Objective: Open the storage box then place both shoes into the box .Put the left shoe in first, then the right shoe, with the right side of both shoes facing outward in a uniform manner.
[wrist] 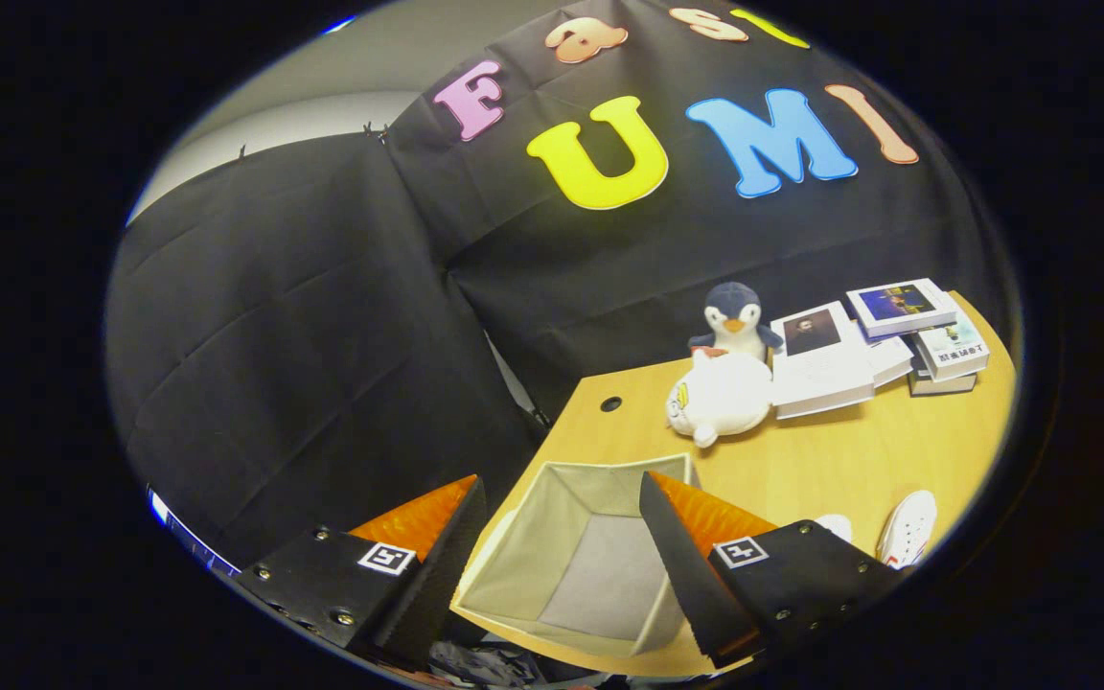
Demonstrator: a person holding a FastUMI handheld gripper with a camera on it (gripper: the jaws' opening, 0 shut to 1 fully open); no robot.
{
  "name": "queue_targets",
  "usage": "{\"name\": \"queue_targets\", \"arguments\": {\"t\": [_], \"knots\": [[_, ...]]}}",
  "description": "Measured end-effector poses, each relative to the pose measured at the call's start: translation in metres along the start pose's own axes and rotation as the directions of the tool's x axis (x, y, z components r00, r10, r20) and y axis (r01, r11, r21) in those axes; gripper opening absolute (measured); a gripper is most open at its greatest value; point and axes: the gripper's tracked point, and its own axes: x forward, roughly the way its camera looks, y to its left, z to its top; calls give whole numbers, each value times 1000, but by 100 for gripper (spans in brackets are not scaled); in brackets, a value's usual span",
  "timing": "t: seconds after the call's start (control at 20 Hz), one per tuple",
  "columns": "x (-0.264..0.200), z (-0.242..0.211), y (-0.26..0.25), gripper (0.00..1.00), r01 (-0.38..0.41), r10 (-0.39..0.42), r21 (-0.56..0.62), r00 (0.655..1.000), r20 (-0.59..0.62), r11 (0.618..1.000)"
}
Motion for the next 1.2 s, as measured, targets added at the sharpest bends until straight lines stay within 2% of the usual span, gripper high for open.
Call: {"name": "queue_targets", "arguments": {"t": [0.5,0.95,1.2], "knots": [[-17,-26,-108,97,180,-181,-26,982,-45,983],[-24,-72,-181,98,271,-269,0,953,-141,962],[-22,-109,-213,98,333,-327,-7,919,-219,943]]}}
